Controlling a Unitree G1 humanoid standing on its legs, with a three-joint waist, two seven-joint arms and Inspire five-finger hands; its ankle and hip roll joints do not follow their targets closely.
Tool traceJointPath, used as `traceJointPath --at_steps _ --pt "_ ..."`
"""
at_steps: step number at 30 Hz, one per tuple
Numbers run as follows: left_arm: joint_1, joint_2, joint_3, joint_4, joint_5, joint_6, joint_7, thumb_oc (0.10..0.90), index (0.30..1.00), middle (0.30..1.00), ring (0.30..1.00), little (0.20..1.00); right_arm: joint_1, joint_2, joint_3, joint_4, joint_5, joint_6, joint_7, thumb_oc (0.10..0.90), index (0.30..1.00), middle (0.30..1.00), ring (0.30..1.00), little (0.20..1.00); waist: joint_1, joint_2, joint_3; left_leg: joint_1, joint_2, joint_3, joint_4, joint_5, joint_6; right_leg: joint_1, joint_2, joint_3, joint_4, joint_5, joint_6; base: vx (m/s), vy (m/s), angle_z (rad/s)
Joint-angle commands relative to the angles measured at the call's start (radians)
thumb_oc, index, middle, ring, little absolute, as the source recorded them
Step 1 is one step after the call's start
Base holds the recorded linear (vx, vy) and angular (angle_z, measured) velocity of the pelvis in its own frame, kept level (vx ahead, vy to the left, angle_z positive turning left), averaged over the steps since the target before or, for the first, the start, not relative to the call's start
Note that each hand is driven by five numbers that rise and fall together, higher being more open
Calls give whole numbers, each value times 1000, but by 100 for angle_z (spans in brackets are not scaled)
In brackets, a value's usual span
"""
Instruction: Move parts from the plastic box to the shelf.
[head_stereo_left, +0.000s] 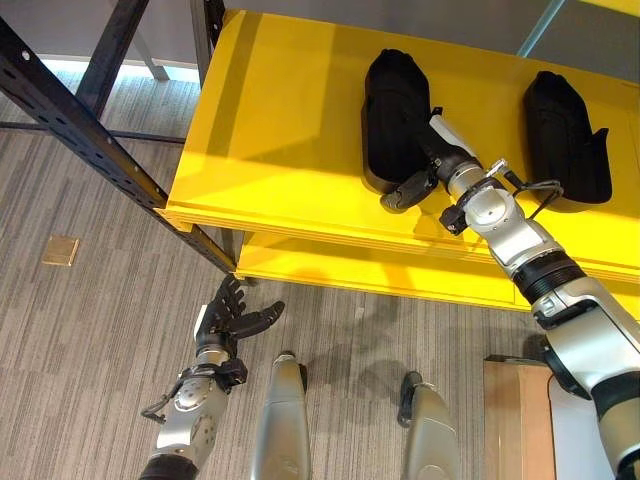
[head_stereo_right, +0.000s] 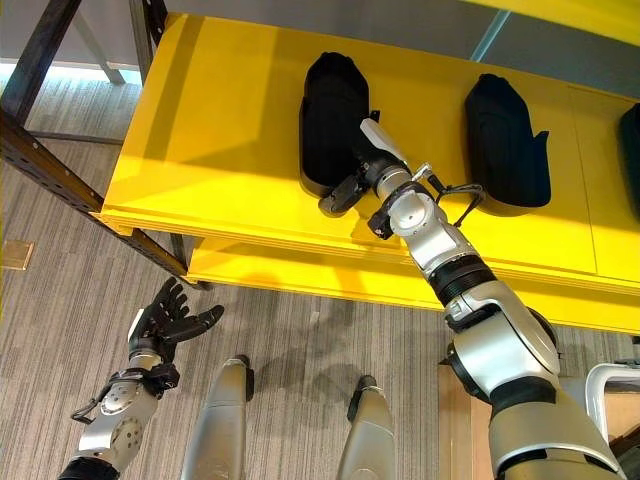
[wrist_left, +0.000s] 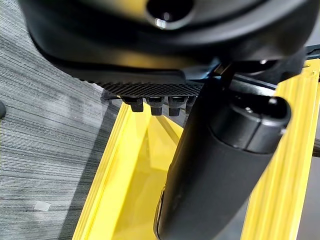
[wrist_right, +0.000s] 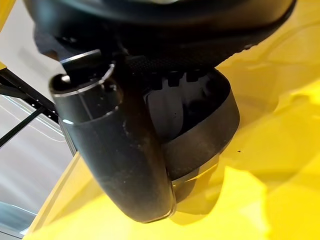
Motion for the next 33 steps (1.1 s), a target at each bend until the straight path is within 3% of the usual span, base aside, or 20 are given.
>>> traceJointPath --at_steps 1,26,33 --pt "-8 37 -10 -59 9 -97 -1 900 1000 1000 1000 1000 -68 -11 -80 64 1 -19 -83 900 1000 1000 1000 1000 14 18 -49 -57 5 -74 -24 22 24 51 2 -11 63 -69 -69 0 0 0" --pt "-5 42 -11 -66 10 -93 -3 900 1000 1000 1000 1000 -68 -20 -93 76 -1 -14 -96 900 1000 1000 1000 1000 11 19 -50 -58 6 -73 -28 23 25 43 3 -11 66 -70 -70 0 0 0" --pt "-5 40 -5 -61 13 -94 1 900 1000 1000 1000 1000 -53 -19 -90 -13 3 -22 -87 900 1000 1000 1000 1000 9 17 -53 -59 6 -72 -26 23 25 43 3 -11 67 -69 -70 0 0 0"
